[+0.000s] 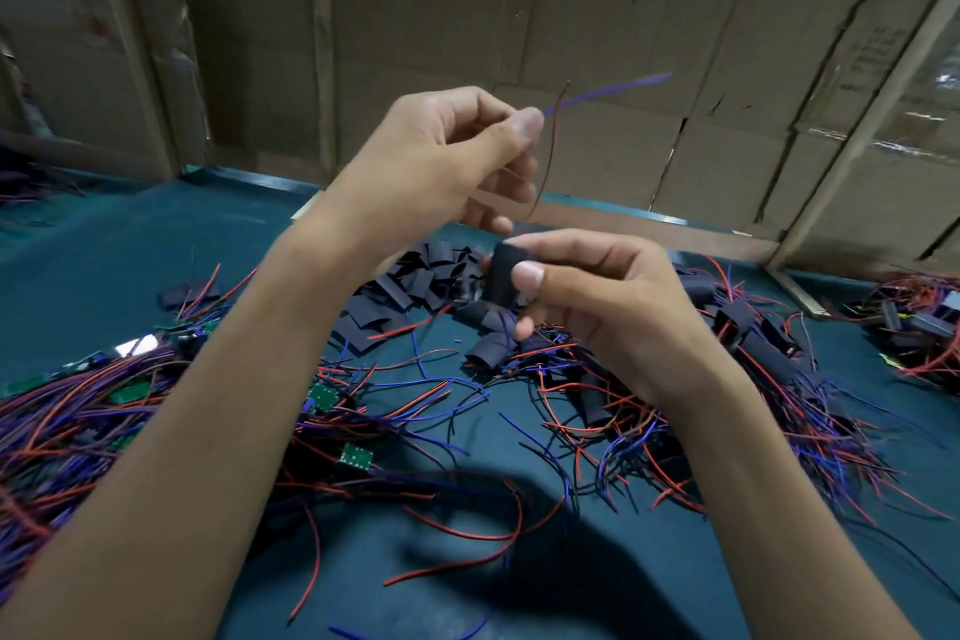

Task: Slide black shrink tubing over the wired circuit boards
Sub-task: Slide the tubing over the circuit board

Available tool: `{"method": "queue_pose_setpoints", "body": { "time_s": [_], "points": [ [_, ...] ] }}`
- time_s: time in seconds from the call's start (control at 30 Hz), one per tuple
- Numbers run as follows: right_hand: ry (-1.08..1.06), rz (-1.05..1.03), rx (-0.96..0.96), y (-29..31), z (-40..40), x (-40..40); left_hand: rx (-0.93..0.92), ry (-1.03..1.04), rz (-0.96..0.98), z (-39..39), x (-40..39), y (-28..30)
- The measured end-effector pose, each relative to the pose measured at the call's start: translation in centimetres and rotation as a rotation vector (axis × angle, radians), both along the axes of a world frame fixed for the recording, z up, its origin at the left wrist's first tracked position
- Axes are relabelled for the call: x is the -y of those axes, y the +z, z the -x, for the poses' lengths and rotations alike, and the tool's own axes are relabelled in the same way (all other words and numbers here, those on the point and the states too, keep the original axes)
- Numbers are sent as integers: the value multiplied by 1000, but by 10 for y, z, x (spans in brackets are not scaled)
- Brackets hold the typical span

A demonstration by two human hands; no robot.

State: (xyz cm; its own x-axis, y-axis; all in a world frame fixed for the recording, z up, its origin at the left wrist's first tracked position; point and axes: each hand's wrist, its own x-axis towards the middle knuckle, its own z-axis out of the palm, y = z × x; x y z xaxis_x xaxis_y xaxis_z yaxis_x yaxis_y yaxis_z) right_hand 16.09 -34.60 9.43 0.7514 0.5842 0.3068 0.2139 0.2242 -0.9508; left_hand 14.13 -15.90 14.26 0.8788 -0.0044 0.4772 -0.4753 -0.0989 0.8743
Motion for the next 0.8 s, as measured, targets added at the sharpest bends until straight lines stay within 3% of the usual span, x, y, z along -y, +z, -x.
{"method": "queue_pose_setpoints", "body": {
  "time_s": [0.07, 0.1, 0.2, 0.23, 0.27, 0.37, 0.43, 0.67, 0.8],
  "points": [
    [2, -95, -33, 4, 0, 3, -63, 156, -118, -7, -12, -3],
    [1, -127, -30, 6, -1, 6, -140, 237, -267, -10, -20, -6],
    [-1, -182, -7, 14, -3, 16, -455, 354, -983, -10, -43, -14],
    [-8, -203, -11, 15, -4, 18, -491, 336, -1048, -8, -46, -14],
    [-13, -222, -26, 17, -4, 20, -471, 278, -976, -6, -46, -12],
    [-34, -283, -83, 20, -5, 23, -343, -69, -446, 0, -36, -4],
    [-60, -300, -108, 21, -5, 24, -310, -308, -282, 2, -24, -3],
    [-138, -304, -199, 27, -2, 28, -368, -378, -394, 0, 3, -15],
    [-178, -282, -249, 33, -1, 31, -376, -391, -209, -2, 4, -17]
  ]
}}
